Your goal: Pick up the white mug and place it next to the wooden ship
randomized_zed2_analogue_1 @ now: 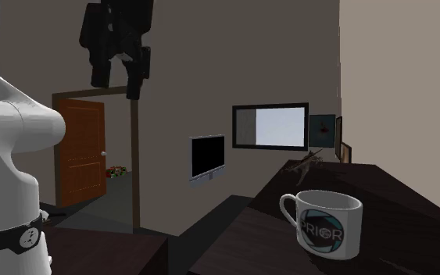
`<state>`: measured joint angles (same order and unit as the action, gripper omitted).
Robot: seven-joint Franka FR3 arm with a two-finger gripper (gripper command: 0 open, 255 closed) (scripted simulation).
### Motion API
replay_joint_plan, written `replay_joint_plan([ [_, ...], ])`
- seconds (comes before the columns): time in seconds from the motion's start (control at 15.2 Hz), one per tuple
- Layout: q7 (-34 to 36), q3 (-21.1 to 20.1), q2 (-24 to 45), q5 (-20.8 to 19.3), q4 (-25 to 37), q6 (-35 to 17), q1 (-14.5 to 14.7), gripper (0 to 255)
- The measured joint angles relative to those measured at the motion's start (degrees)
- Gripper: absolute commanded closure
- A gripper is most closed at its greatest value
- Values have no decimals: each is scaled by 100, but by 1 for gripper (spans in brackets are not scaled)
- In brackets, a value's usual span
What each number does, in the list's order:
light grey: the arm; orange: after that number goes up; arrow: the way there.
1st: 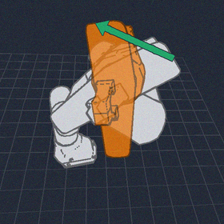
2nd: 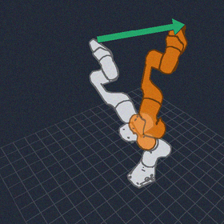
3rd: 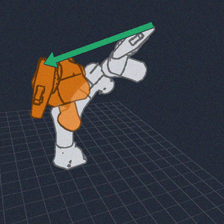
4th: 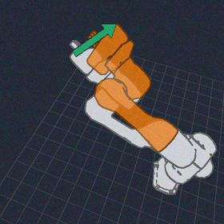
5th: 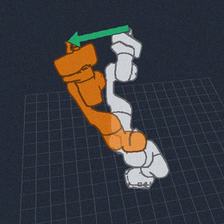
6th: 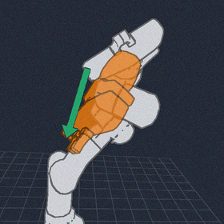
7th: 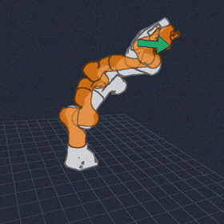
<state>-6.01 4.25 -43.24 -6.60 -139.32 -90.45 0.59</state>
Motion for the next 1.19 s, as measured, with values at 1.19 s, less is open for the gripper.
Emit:
replay_joint_plan([
  [1.19, -189, 249, 3295, 523, 1287, -2297, 265, 0],
])
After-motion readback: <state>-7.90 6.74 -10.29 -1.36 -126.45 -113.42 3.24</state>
